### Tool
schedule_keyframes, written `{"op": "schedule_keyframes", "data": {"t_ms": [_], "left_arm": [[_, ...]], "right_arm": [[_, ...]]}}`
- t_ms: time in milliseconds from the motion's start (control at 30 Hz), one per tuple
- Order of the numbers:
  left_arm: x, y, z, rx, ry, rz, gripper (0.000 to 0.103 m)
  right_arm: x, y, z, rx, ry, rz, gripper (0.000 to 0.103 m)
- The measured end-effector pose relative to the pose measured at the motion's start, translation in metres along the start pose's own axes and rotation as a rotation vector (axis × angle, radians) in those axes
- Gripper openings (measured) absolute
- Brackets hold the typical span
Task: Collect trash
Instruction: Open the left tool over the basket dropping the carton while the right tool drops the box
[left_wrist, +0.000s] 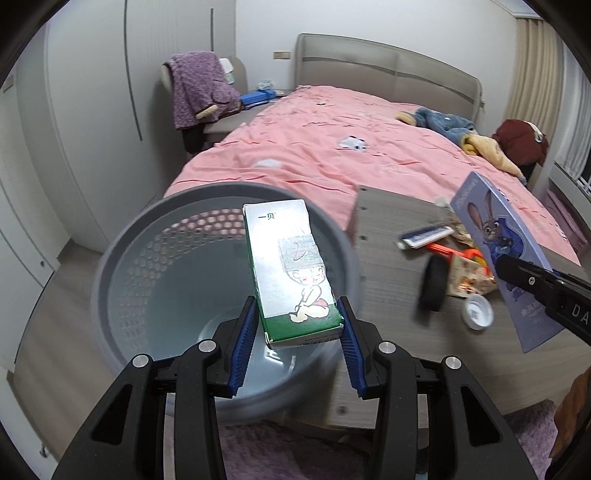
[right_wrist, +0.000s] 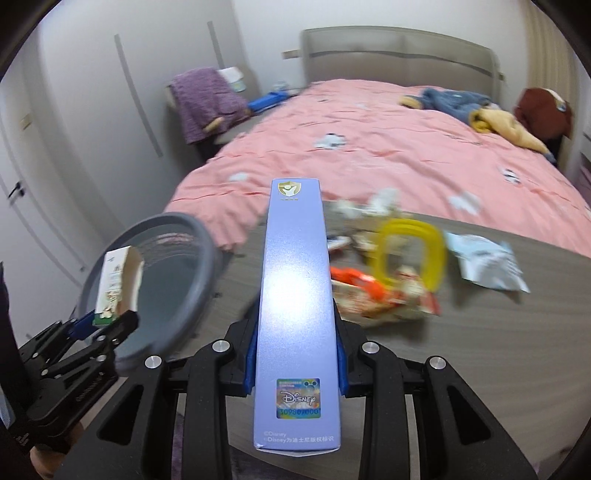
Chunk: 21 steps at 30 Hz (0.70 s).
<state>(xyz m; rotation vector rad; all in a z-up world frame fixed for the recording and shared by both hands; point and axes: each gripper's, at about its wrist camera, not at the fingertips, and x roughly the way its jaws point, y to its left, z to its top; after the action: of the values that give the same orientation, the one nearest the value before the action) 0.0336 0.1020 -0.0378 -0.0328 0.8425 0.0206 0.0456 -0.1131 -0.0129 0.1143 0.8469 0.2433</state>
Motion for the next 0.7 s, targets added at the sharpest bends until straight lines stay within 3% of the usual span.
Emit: {"op": "schedule_keyframes", "data": {"t_ms": [300, 700], "left_arm": [[0.013, 0.052, 0.009, -0.044, 0.009, 0.067, 0.042], [0.029, 0.087, 0.015, -0.104, 0.030, 0.085, 0.045]], "right_arm": [[0.049, 0.067, 0.018, -0.127, 0.072, 0.159, 0.031], [0.086, 0.112, 0.030, -0.198, 0.141, 0.245, 0.033]]}}
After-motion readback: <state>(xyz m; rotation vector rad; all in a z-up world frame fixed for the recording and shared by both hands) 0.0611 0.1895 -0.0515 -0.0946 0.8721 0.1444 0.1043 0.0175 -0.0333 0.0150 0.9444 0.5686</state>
